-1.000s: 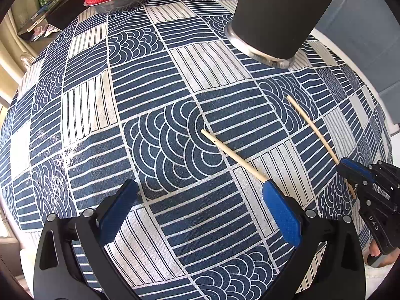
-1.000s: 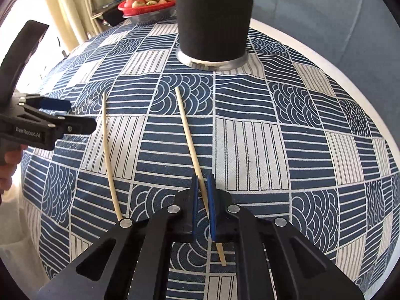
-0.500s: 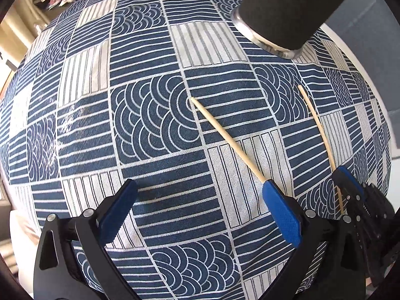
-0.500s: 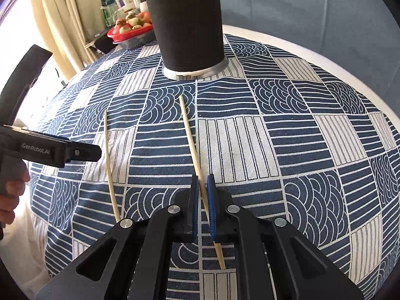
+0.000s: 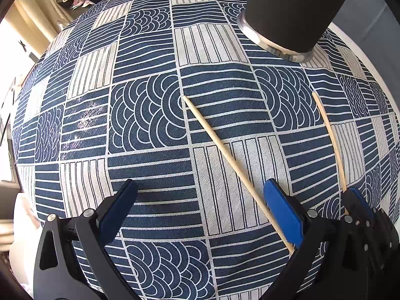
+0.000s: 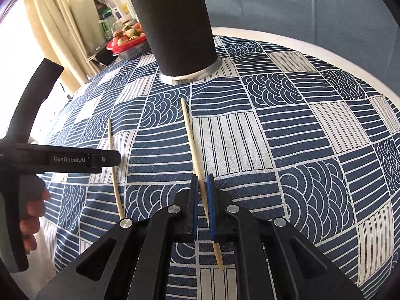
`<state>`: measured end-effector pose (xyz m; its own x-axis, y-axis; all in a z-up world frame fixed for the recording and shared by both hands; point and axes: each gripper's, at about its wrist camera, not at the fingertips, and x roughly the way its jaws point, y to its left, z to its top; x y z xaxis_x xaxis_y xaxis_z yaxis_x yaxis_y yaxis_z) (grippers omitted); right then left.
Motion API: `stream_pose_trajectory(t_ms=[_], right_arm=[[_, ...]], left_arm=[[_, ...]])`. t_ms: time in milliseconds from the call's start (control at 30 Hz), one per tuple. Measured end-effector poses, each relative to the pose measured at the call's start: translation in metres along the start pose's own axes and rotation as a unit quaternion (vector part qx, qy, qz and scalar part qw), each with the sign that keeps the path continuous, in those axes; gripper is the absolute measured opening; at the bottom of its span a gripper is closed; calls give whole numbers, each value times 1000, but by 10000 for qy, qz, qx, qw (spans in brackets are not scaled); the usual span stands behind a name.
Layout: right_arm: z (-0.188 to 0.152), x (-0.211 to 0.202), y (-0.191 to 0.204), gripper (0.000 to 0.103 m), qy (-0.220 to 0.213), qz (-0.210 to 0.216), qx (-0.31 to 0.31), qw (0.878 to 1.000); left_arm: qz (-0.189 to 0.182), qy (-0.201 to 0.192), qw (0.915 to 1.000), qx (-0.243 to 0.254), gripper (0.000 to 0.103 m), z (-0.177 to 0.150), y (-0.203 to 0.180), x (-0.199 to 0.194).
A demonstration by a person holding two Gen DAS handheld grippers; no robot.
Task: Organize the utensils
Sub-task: 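Grasp the other wooden chopstick with the left tool while the right tool holds its chopstick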
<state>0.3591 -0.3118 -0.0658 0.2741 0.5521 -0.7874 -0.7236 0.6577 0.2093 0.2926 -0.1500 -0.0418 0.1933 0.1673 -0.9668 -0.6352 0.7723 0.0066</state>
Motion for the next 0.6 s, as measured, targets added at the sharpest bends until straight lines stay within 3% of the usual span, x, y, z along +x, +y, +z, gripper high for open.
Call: stream_pose_trajectory(t_ms=[100,133,167,333,600], right_arm=[[0,-1,-1,6,-11,29,12,10000],[0,-1,-1,6,-11,31,14,10000],[0,-1,0,6,-10,28,8,10000],[-1,-1,-1,5,-22,55,-11,10000],[0,-2,2,5,21,-166,-46,9998]], left_arm=[[-111,-191,9991,354,75,-6,2,-10],[-192,-267,9979,553,52,-6,3,-15],[-300,-319,9959,797,14,-6,3,-18],[-761,-149,9844,1578,8,-9,23,-18],[-1010,-1,9801,1710,5,33,94,-2]])
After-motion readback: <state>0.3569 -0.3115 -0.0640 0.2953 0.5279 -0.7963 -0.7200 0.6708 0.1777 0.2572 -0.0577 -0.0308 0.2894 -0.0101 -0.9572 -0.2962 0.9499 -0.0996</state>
